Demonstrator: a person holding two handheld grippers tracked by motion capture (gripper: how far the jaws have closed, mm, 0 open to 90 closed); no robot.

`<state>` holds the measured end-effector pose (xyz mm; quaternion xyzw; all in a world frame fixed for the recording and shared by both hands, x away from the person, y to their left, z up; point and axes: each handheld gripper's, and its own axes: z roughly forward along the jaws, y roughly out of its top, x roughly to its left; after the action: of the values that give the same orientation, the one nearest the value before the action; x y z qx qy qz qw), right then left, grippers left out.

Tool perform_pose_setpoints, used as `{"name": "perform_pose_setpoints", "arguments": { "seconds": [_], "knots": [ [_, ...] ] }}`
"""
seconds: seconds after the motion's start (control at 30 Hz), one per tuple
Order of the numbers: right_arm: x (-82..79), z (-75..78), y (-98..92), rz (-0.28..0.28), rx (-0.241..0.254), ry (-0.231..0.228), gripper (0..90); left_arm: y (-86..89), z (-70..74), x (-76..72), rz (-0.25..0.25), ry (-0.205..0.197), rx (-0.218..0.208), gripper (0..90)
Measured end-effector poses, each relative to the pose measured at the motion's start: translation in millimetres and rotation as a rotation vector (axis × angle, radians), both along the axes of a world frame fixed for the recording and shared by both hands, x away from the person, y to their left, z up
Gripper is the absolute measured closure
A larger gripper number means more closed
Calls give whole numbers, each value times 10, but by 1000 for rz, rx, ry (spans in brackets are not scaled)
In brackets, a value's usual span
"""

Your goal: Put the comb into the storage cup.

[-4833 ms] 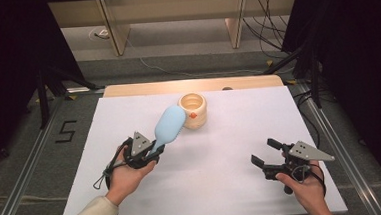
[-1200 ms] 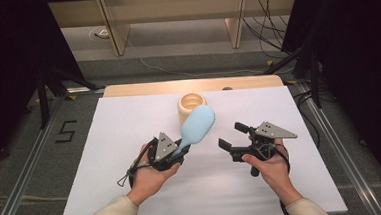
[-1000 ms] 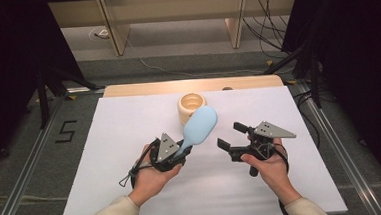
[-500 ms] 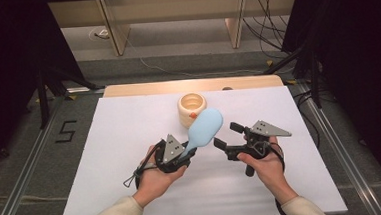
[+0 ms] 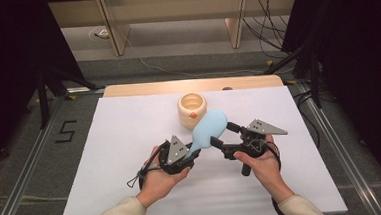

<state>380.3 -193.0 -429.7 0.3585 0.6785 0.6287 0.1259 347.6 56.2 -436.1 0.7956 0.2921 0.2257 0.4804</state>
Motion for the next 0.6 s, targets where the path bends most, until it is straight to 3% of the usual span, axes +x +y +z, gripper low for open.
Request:
{"name": "perform_pose_setpoints", "arguments": {
  "seconds": [0.6],
  "knots": [
    [40, -27, 59, -9, -19, 20, 86, -105, -4, -54, -31, -2, 1, 694]
  ]
}}
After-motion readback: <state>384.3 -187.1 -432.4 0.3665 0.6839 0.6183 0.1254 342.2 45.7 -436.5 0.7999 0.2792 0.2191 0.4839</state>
